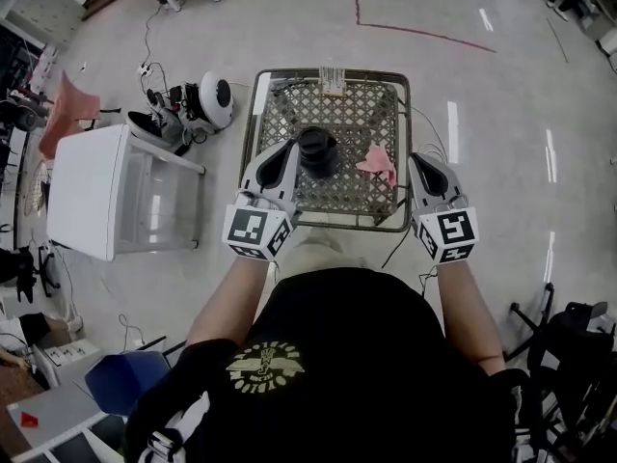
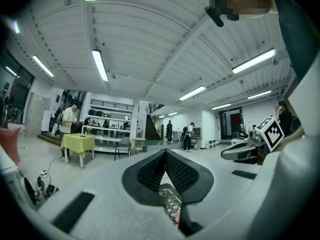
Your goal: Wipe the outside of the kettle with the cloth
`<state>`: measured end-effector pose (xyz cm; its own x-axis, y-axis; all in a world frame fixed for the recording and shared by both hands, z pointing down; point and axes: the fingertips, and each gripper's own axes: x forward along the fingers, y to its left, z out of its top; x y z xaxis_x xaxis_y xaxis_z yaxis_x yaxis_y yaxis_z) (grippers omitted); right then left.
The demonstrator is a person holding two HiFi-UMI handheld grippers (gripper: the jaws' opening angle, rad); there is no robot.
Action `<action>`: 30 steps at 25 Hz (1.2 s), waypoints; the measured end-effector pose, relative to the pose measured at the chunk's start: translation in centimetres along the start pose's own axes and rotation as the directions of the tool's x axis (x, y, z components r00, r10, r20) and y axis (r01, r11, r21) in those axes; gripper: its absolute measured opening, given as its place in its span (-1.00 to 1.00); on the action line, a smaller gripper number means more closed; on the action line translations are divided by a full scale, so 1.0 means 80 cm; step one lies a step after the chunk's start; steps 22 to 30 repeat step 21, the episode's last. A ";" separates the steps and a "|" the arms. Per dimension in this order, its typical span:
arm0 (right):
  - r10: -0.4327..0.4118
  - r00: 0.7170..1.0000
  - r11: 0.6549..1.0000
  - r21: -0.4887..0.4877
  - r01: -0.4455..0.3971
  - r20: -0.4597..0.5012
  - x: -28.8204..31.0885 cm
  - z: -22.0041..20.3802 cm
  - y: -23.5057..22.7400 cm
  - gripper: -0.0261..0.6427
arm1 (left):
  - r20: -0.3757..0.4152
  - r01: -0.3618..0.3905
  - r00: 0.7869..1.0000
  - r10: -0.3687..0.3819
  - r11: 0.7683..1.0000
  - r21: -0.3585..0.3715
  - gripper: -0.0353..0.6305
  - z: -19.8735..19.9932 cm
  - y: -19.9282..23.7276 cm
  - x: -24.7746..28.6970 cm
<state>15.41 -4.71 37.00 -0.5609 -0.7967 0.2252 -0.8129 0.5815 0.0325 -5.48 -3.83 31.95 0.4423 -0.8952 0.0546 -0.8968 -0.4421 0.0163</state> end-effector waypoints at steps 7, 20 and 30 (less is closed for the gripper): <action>0.016 1.000 1.000 0.010 -0.016 0.024 -0.012 0.010 0.002 -0.89 | 0.029 0.014 0.999 -0.016 0.999 0.053 -0.87 0.023 -0.016 -0.014; 0.025 0.998 0.999 0.038 -0.026 0.050 -0.024 0.016 0.009 -0.89 | -0.004 0.011 1.000 -0.011 0.997 0.081 -0.87 0.028 -0.029 -0.036; 0.023 0.998 0.999 0.037 -0.025 0.050 -0.024 0.015 0.010 -0.89 | -0.008 0.011 1.000 -0.010 0.997 0.082 -0.87 0.028 -0.028 -0.037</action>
